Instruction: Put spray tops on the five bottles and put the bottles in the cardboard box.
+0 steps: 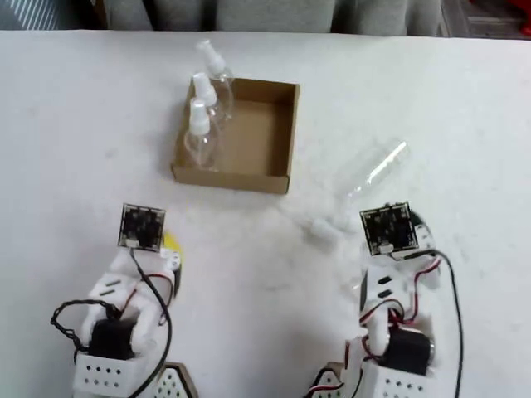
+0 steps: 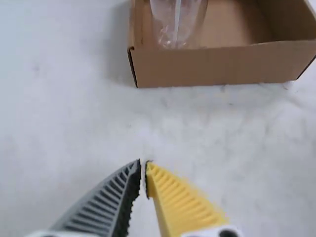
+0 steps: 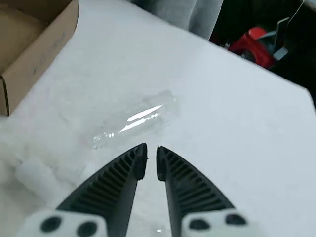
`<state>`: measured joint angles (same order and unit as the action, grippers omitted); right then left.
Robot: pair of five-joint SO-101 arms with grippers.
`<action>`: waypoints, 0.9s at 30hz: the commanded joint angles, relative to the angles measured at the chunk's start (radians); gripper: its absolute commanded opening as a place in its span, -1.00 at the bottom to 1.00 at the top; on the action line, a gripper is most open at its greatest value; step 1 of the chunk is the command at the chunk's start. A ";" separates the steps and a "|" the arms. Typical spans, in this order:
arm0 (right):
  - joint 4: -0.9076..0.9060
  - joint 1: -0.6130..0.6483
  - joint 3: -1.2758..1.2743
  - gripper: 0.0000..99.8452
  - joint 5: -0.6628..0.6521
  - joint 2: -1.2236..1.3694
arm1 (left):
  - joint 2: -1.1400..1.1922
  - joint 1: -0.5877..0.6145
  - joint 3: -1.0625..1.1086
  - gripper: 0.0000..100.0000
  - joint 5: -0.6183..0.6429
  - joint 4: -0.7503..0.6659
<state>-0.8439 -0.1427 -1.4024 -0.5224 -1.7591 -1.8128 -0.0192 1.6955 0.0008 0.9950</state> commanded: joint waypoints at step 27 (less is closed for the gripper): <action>-0.874 0.143 1.316 -0.58 -1.349 1.474 | -0.021 0.008 -0.003 -0.95 0.003 0.054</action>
<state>-1.6909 -0.0092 -0.1488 -1.7729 -0.3276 -1.8128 -0.0192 1.6955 -0.0008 1.0395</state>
